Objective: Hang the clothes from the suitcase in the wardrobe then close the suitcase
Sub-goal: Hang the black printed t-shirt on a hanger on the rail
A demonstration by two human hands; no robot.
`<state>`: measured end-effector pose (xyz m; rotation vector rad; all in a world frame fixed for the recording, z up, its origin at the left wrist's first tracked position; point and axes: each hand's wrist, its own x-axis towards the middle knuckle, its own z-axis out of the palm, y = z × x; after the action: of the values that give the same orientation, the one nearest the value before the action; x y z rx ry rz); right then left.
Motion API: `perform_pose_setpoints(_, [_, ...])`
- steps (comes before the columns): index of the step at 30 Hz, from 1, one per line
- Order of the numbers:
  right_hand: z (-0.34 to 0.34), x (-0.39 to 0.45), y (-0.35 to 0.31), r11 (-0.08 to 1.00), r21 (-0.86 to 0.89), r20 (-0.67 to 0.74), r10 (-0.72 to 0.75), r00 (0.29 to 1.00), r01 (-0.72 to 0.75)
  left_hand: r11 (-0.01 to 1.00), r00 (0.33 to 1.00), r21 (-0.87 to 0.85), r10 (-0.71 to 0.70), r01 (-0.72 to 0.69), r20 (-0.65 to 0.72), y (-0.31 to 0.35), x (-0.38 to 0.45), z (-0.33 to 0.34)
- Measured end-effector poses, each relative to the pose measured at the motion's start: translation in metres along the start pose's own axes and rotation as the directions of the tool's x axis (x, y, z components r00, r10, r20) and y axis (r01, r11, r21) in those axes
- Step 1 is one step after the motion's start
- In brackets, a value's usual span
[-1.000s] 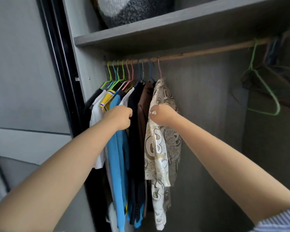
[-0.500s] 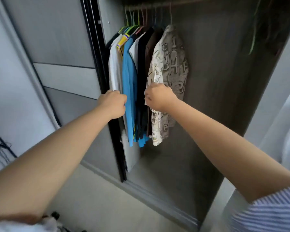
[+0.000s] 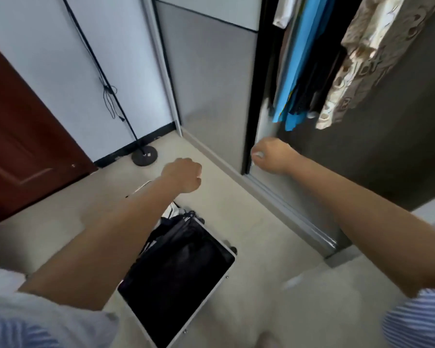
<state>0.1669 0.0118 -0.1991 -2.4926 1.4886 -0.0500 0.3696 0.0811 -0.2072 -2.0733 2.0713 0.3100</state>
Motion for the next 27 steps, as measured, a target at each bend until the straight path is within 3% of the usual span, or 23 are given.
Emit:
perform_pose_setpoints(6, [0.115,0.014,-0.137,0.993,0.093,0.186,-0.092,0.978,0.076,0.963,0.978,-0.208,-0.191,0.170,-0.081,-0.139,-0.074,0.098])
perform_pose_setpoints(12, [0.209,0.014,-0.228,0.985,0.161,0.358,-0.121,0.926,0.066,0.871,0.903,-0.238,-0.406,0.429,0.144,-0.252,-0.126,0.204])
perform_pose_setpoints(20, [0.333,0.042,-0.259,0.976,0.217,0.564,-0.125,0.817,0.000,0.818,0.833,-0.220,-0.458,0.532,0.311,-0.316,-0.109,0.309])
perform_pose_setpoints(27, [0.413,0.085,-0.266,0.972,0.211,0.632,-0.059,0.772,-0.099,0.694,0.733,-0.279,-0.532,0.664,0.423,-0.355,-0.070,0.378])
